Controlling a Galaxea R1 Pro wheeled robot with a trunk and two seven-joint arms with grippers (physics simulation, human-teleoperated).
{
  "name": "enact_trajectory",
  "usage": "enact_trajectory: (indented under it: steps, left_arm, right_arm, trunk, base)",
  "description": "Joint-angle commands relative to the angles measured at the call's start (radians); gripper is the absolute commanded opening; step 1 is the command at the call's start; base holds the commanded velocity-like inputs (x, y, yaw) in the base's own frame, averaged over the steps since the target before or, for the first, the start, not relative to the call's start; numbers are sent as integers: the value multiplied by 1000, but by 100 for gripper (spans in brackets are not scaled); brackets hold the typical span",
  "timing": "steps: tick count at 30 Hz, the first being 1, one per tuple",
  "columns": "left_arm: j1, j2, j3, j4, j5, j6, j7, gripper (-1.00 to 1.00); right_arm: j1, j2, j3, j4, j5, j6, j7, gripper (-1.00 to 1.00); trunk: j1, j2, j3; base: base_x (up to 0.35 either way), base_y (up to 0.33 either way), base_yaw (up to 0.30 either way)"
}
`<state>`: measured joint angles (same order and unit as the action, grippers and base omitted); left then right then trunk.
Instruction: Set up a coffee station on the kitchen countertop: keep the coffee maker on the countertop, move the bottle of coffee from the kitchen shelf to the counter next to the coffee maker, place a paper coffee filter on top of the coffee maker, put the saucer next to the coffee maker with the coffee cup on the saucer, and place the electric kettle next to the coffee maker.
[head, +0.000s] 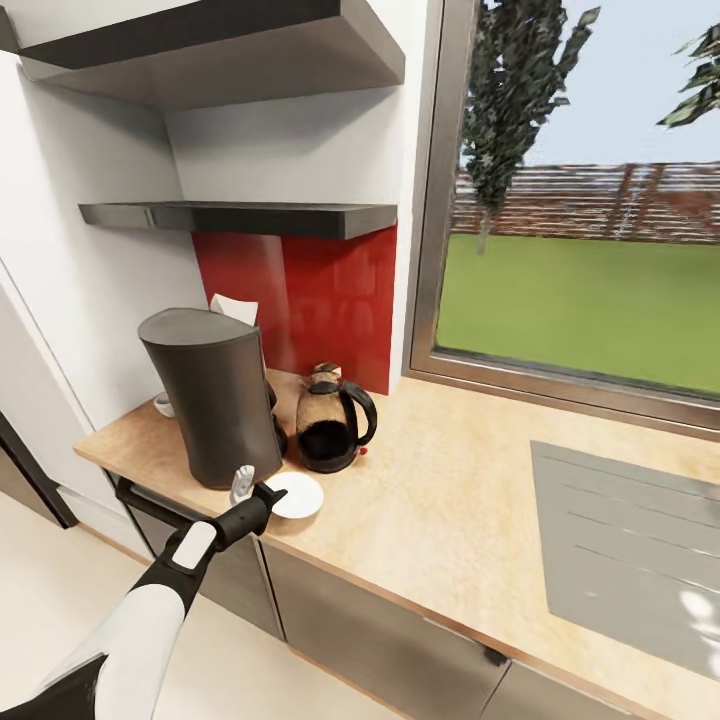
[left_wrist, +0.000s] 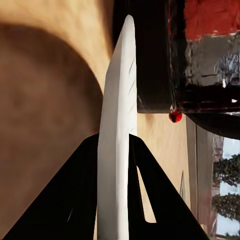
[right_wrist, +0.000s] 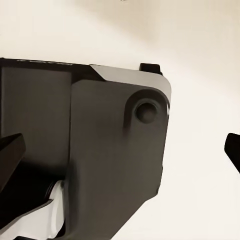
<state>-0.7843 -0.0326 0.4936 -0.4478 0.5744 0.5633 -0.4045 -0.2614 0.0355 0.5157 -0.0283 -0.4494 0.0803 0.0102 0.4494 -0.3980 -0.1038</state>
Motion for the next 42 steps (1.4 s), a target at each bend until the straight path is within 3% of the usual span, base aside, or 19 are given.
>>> enact_trajectory:
  steps: [1, 8, 9, 19, 34, 37, 39, 42]
  left_arm:
    - [-1, -3, 7, -1, 1, 7, 1, -100]
    - [-1, -6, 5, -2, 2, 7, 0, -100]
    - [-1, -7, 4, -1, 2, 7, 0, 100]
    - [-1, -6, 5, -2, 1, 8, 1, 100]
    - [0, 7, 9, -3, 9, 20, -3, 100]
    - [28, 24, 11, -5, 11, 25, -10, 100]
    - [75, 60, 10, -13, 12, 32, -41, 100]
    - [131, 111, 4, -16, 6, 41, -144, 100]
  right_arm:
    - [-1, 0, 8, -1, -9, 4, 1, 100]
    - [-1, 0, 9, -1, -9, 4, 1, 100]
    - [-1, 0, 9, -1, -9, 4, 1, 100]
    - [0, 0, 9, -1, -8, 4, 1, 100]
    - [0, 2, 9, -1, -9, 4, 1, 100]
    - [0, 4, 9, -2, -11, 4, 1, 100]
    - [0, 6, 8, -2, -12, 4, 1, 100]
    - [0, 7, 7, -4, -12, 2, 1, 100]
  trunk:
    - [1, -2, -2]
    - [1, -2, -2]
    - [1, -2, -2]
    - [1, -2, -2]
    - [1, -2, -2]
    - [1, -2, -2]
    - [1, -2, -2]
    - [1, -2, -2]
  base:
    - [30, 0, 0]
    - [7, 0, 0]
    - [0, 0, 0]
    - [-19, 17, 0]
    - [-222, 208, 0]
    - [-235, 220, 0]
    - [-195, 183, 0]
    - [-86, 81, 0]
